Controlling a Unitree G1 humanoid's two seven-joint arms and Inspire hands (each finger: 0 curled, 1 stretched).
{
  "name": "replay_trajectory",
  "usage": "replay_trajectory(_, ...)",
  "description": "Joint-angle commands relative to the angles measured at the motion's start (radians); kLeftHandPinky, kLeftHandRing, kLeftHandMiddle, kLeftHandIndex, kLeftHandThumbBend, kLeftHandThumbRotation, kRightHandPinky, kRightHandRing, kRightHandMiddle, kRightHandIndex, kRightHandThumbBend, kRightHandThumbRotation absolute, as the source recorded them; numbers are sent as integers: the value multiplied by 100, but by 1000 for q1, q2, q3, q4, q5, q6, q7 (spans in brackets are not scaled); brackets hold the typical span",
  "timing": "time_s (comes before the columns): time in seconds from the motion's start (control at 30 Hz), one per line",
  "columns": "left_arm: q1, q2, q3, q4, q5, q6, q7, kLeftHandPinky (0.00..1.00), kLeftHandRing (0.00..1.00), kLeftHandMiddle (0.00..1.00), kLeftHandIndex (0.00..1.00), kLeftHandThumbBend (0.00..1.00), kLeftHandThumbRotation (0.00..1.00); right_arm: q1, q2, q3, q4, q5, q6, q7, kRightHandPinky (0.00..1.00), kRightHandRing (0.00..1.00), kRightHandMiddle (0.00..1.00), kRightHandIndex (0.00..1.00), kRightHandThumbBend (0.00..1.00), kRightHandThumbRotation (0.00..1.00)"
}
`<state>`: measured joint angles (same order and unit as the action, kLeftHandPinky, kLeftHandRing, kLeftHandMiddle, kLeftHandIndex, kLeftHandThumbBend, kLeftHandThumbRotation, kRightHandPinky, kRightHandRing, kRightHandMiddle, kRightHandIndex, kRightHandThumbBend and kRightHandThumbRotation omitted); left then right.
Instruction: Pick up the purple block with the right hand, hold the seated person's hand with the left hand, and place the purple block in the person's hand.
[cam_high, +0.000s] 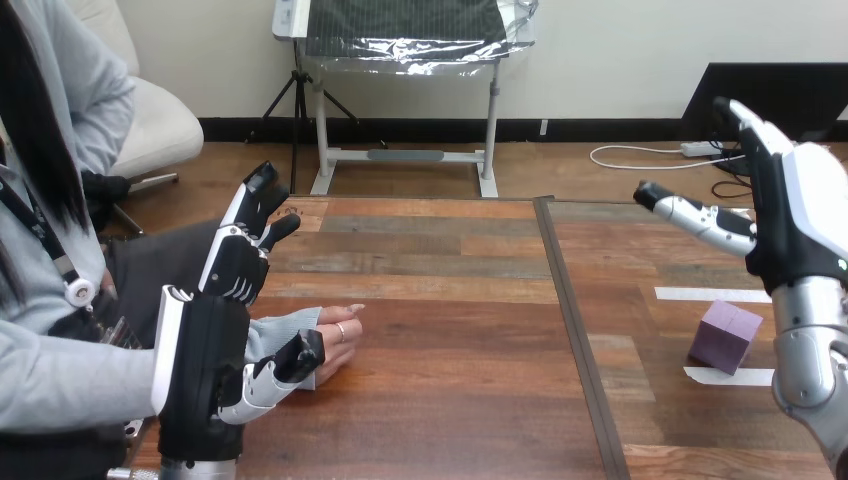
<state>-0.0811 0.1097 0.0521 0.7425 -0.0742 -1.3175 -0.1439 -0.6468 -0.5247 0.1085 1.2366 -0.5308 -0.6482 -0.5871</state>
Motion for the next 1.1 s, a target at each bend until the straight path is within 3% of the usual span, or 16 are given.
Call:
replay_trajectory(0.0,-48,-3,0,-25,-15,-14,-3,85,93,95,92,100,76,-97,-19,12,15,2,15,-10,86,91,86,86,100,79)
replay_trajectory(0.6,-51,2,4,-23,-16,-26,-3,85,92,94,92,100,76,-96,-24,41,55,1,92,19,85,90,84,84,100,75)
replay_trajectory(0.8,-51,7,-1,-24,-26,-29,-9,86,92,94,92,100,75,-91,-24,41,67,11,116,55,86,91,84,84,100,74)
replay_trajectory(1.07,-44,6,1,-43,-31,-20,-12,87,93,94,92,100,74,-84,-23,51,77,4,151,68,84,90,83,84,100,72)
